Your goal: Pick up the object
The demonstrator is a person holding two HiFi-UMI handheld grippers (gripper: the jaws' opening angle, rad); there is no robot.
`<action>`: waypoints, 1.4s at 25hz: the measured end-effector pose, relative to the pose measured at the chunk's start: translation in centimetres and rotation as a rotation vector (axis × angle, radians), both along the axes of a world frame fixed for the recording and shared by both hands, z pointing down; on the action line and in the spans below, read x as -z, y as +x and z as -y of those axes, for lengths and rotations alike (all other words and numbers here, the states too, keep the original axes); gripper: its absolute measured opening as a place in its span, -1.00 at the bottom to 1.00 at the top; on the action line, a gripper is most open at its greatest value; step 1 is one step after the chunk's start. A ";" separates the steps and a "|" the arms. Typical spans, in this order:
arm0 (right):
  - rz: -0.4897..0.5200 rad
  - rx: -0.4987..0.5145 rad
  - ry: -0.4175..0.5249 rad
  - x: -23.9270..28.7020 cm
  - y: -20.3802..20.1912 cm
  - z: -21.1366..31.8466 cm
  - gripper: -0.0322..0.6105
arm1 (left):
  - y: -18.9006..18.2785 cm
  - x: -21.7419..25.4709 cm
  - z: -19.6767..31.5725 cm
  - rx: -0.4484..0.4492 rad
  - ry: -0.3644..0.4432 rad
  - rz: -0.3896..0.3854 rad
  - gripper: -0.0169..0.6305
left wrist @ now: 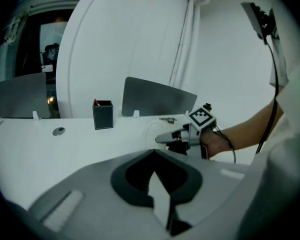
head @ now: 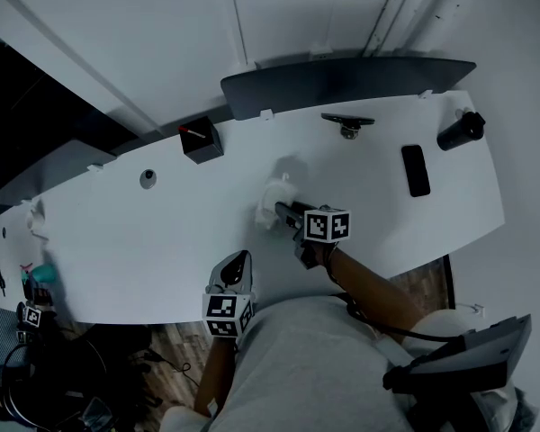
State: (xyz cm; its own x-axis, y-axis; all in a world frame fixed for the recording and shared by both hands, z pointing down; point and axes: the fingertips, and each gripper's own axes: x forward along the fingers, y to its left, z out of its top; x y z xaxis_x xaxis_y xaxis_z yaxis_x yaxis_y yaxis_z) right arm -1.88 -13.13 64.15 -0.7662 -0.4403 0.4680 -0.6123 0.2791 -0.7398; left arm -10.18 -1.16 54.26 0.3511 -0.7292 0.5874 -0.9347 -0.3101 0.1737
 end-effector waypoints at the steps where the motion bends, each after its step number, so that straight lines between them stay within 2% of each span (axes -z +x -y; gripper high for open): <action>1: 0.001 0.005 0.027 0.6 0.1 0.2 -0.49 | -0.1 0.1 0.2 0.002 0.006 -0.001 -0.94; 4: -0.013 0.041 0.135 3.3 0.3 0.4 -0.49 | -0.5 1.0 0.7 0.007 0.038 -0.003 -0.94; 12: -0.121 0.230 0.547 13.3 -0.7 -1.1 -0.49 | -1.0 4.2 2.2 0.012 0.171 0.017 -0.94; 17: -0.096 0.310 0.742 19.2 -1.3 -3.2 -0.49 | -1.3 6.6 2.9 -0.003 0.267 -0.025 -0.94; 21: -0.082 0.418 0.993 24.2 -0.7 -5.9 -0.49 | -1.7 8.8 2.8 -0.043 0.351 -0.028 -0.94; 22: -0.089 0.443 1.028 24.9 -0.5 -6.5 -0.49 | -1.8 9.3 2.7 -0.055 0.369 -0.016 -0.94; 26: -0.168 0.505 1.063 24.9 0.0 -7.3 -0.49 | -1.1 11.0 2.8 -0.094 0.434 0.019 -0.94; 29: -0.129 0.467 1.072 25.5 0.0 -7.1 -0.49 | -0.1 11.6 2.8 -0.136 0.460 0.008 -0.95; 31: -0.105 0.460 1.069 25.8 -0.1 -7.2 -0.49 | 0.5 12.1 2.6 -0.177 0.461 -0.036 -0.95; 35: -0.090 0.483 1.070 26.0 -0.3 -7.6 -0.49 | 0.2 13.8 2.2 -0.232 0.455 -0.183 -0.94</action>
